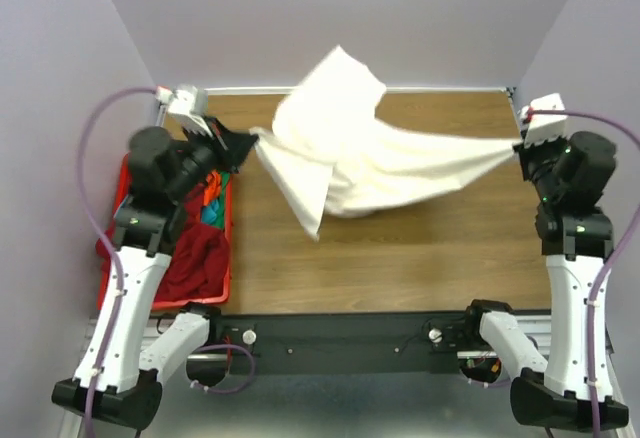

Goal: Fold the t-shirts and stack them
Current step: Flatten the tshirt out

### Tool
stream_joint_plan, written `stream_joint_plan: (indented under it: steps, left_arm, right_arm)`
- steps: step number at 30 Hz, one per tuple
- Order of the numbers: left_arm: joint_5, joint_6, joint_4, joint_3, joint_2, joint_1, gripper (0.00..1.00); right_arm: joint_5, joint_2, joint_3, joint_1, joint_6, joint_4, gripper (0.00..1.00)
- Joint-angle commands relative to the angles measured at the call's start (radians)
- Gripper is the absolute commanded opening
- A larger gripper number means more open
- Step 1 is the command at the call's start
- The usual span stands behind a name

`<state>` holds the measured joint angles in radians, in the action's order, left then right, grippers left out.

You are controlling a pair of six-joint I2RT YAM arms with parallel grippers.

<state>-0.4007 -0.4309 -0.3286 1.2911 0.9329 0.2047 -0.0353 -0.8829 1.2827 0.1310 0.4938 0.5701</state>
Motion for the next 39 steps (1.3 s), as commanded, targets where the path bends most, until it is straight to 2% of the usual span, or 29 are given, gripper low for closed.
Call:
stream_joint_plan:
  steps: [1, 2, 3, 4, 5, 6, 7, 8, 9, 12, 15, 18, 19, 20, 24, 25, 27, 28, 30, 32, 35, 39]
  left_arm:
    - [0.004, -0.075, -0.124, -0.315, -0.112, -0.005, 0.07]
    - [-0.021, -0.092, -0.121, -0.376, -0.141, -0.005, 0.17]
    - [-0.039, -0.118, -0.118, -0.43, -0.167, -0.005, 0.34]
    - [-0.049, -0.138, -0.125, -0.513, -0.21, -0.007, 0.75]
    - [-0.043, -0.14, -0.125, -0.539, -0.227, -0.005, 0.86]
    - [-0.017, -0.138, -0.122, -0.564, -0.249, -0.005, 0.88]
    - [0.0, -0.126, -0.115, -0.564, -0.249, -0.005, 0.88]
    - [0.008, -0.118, -0.103, -0.561, -0.246, -0.005, 0.88]
    - [0.01, -0.112, -0.067, -0.543, -0.212, -0.005, 0.88]
    - [0.008, -0.074, -0.006, -0.501, -0.125, -0.005, 0.88]
    - [-0.035, -0.025, 0.145, -0.44, 0.068, -0.007, 0.87]
    - [-0.076, 0.047, 0.175, -0.357, 0.246, -0.004, 0.85]
    - [-0.088, 0.067, 0.169, -0.281, 0.37, 0.002, 0.82]
    - [-0.092, 0.083, 0.163, -0.241, 0.429, 0.008, 0.82]
    - [-0.055, 0.148, 0.05, 0.001, 0.702, 0.076, 0.8]
    - [-0.018, 0.185, 0.021, 0.128, 0.81, 0.119, 0.8]
    - [0.015, 0.24, -0.036, 0.265, 0.918, 0.157, 0.8]
    - [0.038, 0.266, -0.117, 0.424, 1.04, 0.177, 0.8]
    - [0.114, 0.365, -0.206, 0.595, 1.16, 0.232, 0.8]
    - [0.166, 0.458, -0.338, 0.884, 1.366, 0.265, 0.79]
    - [0.18, 0.488, -0.371, 0.997, 1.457, 0.269, 0.78]
    - [0.188, 0.508, -0.34, 0.993, 1.475, 0.271, 0.78]
  right_arm:
    - [0.155, 0.105, -0.239, 0.004, 0.112, 0.092, 0.01]
    - [0.167, 0.122, -0.276, 0.004, 0.117, 0.097, 0.01]
    - [0.172, 0.134, -0.313, 0.005, 0.118, 0.097, 0.04]
    - [0.161, 0.137, -0.359, 0.004, 0.115, 0.099, 0.32]
    - [0.15, 0.128, -0.371, 0.005, 0.109, 0.097, 0.49]
    - [0.114, 0.086, -0.372, 0.005, 0.088, 0.096, 0.77]
    - [0.083, 0.059, -0.364, 0.005, 0.075, 0.096, 0.85]
    - [0.043, 0.026, -0.355, 0.004, 0.063, 0.096, 0.89]
    - [-0.054, -0.008, -0.343, 0.004, 0.036, 0.094, 0.93]
    - [-0.222, -0.158, -0.286, 0.004, 0.005, 0.096, 0.95]
    - [-0.519, -0.342, -0.229, 0.002, -0.029, 0.096, 0.94]
    - [-0.667, -0.574, -0.132, 0.001, -0.093, 0.102, 0.87]
    - [-0.716, -0.629, -0.094, -0.007, -0.124, 0.108, 0.81]
    - [-0.727, -0.734, -0.065, -0.013, -0.135, 0.122, 0.78]
    - [-0.697, -0.89, 0.047, -0.034, -0.169, 0.12, 0.75]
    - [-0.678, -0.906, 0.072, -0.036, -0.184, 0.12, 0.75]
    - [-0.658, -0.926, 0.083, -0.036, -0.19, 0.116, 0.75]
    - [-0.641, -0.932, 0.083, -0.036, -0.19, 0.117, 0.76]
    - [-0.638, -0.921, 0.061, -0.036, -0.181, 0.114, 0.76]
    - [-0.64, -0.887, 0.017, -0.036, -0.156, 0.113, 0.77]
    - [-0.656, -0.835, -0.032, -0.034, -0.12, 0.109, 0.78]
    - [-0.706, -0.789, -0.109, -0.034, -0.09, 0.103, 0.78]
